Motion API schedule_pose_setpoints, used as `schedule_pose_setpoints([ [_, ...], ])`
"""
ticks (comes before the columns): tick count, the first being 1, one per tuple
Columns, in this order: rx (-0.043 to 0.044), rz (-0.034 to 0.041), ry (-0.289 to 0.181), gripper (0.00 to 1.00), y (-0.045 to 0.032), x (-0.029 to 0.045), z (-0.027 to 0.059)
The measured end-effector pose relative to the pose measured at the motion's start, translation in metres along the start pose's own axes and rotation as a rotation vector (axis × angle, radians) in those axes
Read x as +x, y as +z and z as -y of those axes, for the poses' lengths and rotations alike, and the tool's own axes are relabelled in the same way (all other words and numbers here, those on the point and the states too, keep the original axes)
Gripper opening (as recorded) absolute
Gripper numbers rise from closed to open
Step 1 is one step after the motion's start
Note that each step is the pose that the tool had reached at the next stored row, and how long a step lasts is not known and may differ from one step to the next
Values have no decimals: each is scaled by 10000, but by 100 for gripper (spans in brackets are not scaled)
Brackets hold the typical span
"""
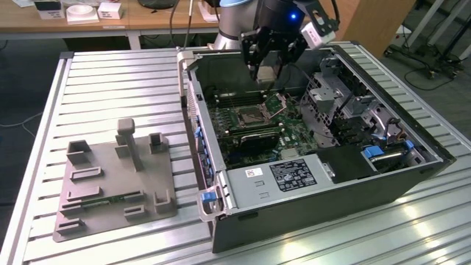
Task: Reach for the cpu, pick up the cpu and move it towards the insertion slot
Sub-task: 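Pick up the cpu and move it towards the insertion slot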
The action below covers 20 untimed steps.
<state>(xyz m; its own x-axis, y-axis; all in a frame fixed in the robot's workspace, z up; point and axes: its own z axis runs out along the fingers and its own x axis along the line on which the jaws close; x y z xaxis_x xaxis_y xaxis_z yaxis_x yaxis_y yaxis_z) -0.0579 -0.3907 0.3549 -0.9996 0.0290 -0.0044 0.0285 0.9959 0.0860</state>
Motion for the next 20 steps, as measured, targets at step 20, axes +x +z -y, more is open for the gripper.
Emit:
schedule_pose_setpoints([
  [20,1,6,69,55,54,-71,-308],
])
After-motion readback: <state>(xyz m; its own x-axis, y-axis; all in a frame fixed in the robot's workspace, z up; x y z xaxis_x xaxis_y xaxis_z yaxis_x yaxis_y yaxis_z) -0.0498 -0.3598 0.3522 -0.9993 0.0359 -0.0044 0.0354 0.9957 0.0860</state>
